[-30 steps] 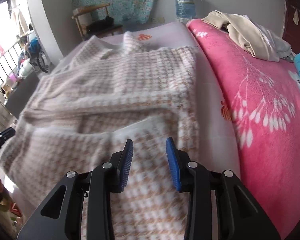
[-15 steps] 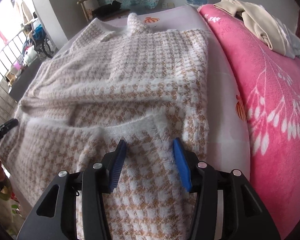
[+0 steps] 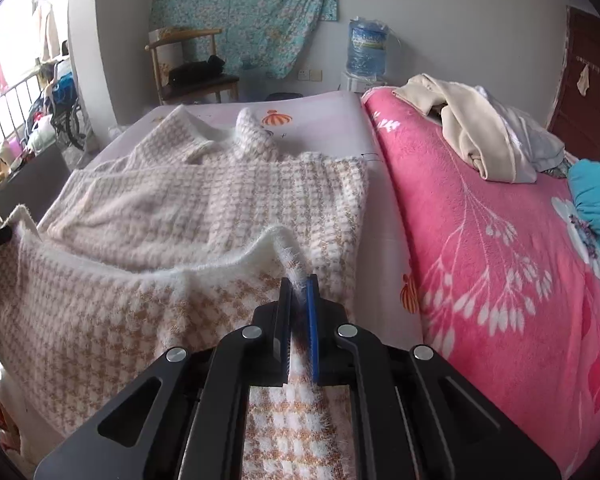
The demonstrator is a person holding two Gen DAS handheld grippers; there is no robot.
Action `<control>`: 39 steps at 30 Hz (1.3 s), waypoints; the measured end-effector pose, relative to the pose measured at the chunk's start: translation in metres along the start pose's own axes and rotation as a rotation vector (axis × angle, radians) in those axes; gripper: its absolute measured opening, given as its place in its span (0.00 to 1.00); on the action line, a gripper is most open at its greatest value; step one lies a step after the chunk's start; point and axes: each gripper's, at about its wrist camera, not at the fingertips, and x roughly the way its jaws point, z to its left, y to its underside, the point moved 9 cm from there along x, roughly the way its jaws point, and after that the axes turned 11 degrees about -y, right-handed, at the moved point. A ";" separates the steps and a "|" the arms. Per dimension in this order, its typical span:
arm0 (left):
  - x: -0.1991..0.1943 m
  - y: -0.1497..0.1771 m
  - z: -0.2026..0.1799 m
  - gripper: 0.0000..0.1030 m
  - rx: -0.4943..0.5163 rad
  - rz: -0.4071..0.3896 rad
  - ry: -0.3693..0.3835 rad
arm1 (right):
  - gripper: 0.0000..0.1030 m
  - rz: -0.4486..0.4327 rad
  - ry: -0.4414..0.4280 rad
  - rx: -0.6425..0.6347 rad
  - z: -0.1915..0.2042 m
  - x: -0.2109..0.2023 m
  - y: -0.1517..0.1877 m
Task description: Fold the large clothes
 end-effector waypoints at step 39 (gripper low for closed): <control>-0.033 0.016 0.004 0.39 -0.045 -0.050 0.046 | 0.32 0.084 -0.357 0.044 0.098 0.041 0.031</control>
